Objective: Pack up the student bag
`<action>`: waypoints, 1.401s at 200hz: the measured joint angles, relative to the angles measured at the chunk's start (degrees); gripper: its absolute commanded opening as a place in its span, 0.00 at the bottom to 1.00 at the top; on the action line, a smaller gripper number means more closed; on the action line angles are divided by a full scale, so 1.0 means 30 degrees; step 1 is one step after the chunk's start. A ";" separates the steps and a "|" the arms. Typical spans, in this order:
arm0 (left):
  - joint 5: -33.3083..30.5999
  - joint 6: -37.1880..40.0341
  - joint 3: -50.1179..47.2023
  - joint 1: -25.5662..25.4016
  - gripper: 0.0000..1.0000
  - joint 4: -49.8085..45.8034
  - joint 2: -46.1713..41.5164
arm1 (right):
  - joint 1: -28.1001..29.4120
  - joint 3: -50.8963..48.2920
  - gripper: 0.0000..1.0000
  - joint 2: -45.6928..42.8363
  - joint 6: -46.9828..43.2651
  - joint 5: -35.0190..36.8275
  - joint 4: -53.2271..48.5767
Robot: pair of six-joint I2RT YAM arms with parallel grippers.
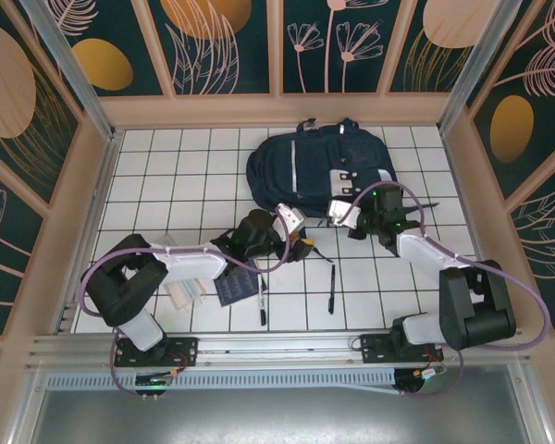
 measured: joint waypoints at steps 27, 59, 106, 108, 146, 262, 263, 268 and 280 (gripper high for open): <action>-0.0007 0.0066 0.0998 0.0000 0.68 0.0036 0.0408 | -0.0219 0.0044 0.00 -0.0262 0.1086 -0.1501 0.0036; 0.0058 0.0393 0.1559 0.0000 0.51 0.0882 0.1093 | -0.0517 0.0036 0.00 -0.0284 0.2171 -0.2718 0.0109; -0.0882 0.1865 0.0328 0.0000 0.55 0.2936 0.1690 | -0.0838 0.0007 0.00 -0.1151 0.3483 -0.3759 0.0656; -0.0976 0.1909 0.0328 0.0000 0.55 0.3009 0.1756 | -0.0845 0.0007 0.00 -0.1188 0.3483 -0.3774 0.0670; -0.2317 0.2106 0.0335 0.0000 0.62 0.4845 0.2885 | -0.0838 -0.0284 0.00 -0.1464 0.3956 -0.4124 0.1399; -0.1290 0.1749 0.1042 -0.0073 0.38 0.8473 0.4852 | -0.0714 -0.0634 0.00 -0.1778 0.4299 -0.4087 0.1807; -0.1260 0.1763 0.1042 -0.0073 0.38 0.8473 0.4852 | -0.0714 -0.0641 0.00 -0.1778 0.4299 -0.4087 0.1807; -0.1042 0.1741 0.1042 -0.0073 0.37 0.8495 0.4860 | -0.0699 -0.0648 0.00 -0.1785 0.4299 -0.4087 0.1807; -0.0627 0.1749 0.1049 -0.0073 0.37 0.8539 0.4860 | -0.0648 -0.0670 0.00 -0.1785 0.4299 -0.4044 0.1807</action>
